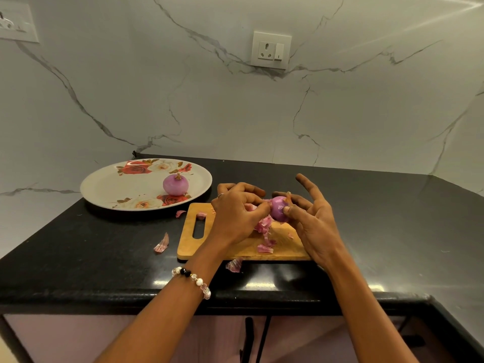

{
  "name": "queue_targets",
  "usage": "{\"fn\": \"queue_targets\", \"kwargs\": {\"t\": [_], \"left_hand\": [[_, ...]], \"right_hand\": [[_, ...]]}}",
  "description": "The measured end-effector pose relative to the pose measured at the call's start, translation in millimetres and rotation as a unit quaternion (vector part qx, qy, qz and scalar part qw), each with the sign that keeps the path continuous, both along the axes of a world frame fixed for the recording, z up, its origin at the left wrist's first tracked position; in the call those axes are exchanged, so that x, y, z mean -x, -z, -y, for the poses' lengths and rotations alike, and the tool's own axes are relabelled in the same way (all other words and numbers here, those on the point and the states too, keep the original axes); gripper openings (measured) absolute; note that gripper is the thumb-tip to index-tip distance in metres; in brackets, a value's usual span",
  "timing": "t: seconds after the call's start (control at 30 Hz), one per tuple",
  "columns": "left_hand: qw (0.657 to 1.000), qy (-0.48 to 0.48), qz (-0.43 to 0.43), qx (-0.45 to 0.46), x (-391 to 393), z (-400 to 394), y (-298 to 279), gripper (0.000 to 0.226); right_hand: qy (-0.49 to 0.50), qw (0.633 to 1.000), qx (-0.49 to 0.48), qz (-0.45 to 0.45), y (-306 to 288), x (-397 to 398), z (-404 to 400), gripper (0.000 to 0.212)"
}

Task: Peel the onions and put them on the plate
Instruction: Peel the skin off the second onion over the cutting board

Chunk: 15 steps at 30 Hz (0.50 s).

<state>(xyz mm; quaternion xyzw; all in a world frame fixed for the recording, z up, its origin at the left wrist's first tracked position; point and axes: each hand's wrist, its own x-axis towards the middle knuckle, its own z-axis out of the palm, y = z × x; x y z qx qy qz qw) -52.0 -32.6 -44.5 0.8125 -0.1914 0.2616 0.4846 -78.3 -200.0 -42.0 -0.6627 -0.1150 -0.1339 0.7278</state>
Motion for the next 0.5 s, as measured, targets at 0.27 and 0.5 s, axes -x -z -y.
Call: {"fn": "queue_targets", "kwargs": {"t": [0.27,0.5], "left_hand": [[1.000,-0.002,-0.018,0.014,3.1,-0.9,-3.7,0.012],[1.000,-0.019,-0.004,-0.007,3.3,-0.4,-4.4,0.010]], "right_hand": [[-0.002,0.999,0.040,0.021,-1.0,4.0,-1.7,0.077],[-0.004,0.999,0.041,0.022,-1.3,5.0,-2.4,0.076]]}}
